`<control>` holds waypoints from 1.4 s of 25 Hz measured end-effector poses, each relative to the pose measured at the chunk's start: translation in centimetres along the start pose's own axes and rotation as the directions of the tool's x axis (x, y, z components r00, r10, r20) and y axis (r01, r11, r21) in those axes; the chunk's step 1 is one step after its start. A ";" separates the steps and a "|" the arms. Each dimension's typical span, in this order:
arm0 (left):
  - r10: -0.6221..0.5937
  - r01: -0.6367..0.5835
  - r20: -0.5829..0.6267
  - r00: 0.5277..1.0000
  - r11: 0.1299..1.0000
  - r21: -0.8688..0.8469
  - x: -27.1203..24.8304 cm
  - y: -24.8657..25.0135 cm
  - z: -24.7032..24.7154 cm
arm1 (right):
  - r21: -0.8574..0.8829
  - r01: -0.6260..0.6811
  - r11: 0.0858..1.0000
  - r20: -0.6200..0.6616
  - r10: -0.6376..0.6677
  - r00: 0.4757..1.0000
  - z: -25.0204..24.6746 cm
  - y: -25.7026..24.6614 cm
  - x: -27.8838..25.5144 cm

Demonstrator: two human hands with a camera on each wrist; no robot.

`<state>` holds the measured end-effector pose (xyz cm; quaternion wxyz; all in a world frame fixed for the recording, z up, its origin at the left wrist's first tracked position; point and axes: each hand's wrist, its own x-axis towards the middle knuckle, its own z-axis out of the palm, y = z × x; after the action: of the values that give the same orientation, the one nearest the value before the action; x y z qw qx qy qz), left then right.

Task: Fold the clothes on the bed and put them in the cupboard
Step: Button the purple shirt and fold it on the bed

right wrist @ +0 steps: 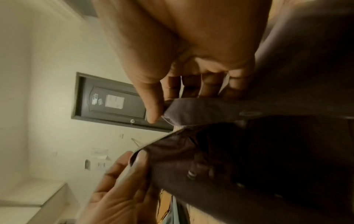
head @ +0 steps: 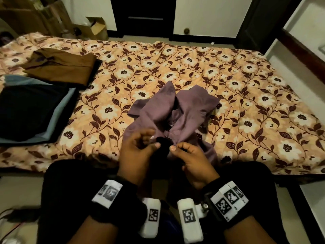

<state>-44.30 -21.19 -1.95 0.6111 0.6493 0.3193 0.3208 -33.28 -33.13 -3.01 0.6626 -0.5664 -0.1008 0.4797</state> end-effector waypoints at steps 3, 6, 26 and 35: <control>-0.281 0.326 0.167 0.945 0.847 -0.420 -1.4 -2.0 1.5 | 0.148 0.010 0.989 0.036 -0.016 0.999 -0.5 1.4 0.4; -0.371 0.484 0.317 0.873 0.747 -0.456 -1.5 -3.1 1.7 | 0.083 0.011 0.997 0.033 -0.013 0.999 -1.3 2.3 1.0; -0.270 0.320 0.254 0.929 0.931 -0.178 -0.3 -6.2 0.1 | -0.214 0.188 0.958 -0.044 -0.202 0.978 -0.9 3.4 1.6; -0.182 0.202 0.186 0.965 0.975 -0.094 -0.3 -6.6 0.0 | -0.198 0.153 0.968 -0.019 -0.160 0.987 -1.0 4.2 2.1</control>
<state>-44.58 -21.09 -8.54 0.7009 0.6057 0.3069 0.2184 -33.72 -32.69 -7.77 0.6410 -0.6275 -0.1803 0.4035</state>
